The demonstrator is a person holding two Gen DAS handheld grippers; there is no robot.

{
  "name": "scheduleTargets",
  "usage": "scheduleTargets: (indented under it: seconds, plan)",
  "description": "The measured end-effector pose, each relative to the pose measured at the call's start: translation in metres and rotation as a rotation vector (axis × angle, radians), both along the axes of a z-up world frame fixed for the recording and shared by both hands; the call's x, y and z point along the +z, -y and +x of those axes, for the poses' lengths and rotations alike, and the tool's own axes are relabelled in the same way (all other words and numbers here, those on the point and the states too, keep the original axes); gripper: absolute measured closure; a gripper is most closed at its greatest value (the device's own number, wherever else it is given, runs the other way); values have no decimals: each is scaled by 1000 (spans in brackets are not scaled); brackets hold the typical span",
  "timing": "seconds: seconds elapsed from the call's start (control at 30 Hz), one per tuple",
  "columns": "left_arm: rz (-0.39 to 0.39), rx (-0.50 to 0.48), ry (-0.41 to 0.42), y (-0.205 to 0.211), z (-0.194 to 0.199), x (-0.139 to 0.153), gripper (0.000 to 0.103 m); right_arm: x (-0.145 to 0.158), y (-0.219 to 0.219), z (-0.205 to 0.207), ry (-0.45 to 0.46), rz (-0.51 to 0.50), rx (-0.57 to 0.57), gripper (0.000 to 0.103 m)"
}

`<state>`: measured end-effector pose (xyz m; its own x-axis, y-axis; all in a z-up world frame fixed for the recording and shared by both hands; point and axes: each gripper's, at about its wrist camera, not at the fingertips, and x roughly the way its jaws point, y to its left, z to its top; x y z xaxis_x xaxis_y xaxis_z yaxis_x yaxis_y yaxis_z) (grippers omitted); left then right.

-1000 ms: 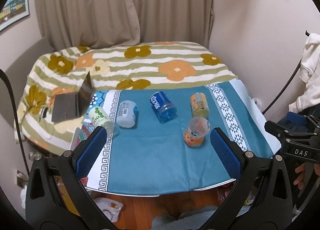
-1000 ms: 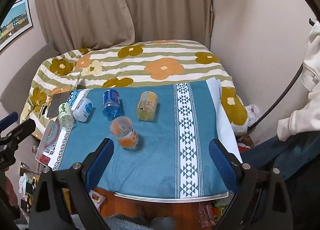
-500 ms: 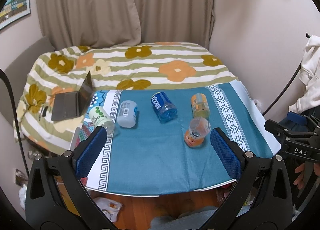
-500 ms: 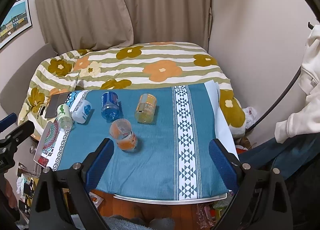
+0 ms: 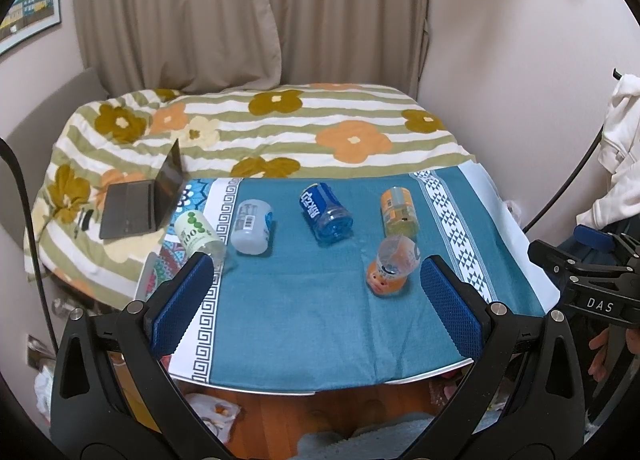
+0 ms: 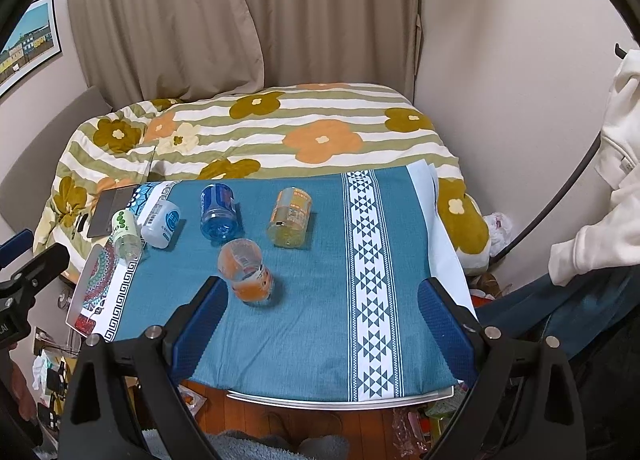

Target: Flip cup upright

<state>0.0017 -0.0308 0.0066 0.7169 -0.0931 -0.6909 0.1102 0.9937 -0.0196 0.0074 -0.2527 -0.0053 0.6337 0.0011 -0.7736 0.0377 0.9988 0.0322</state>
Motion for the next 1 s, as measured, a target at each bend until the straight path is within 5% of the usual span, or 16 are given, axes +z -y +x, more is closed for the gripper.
scheduleTargets:
  seconds: [1.0]
  plan:
    - [20,35,14,8,7,-2,0,-2,2,1,-3,0,-1,8]
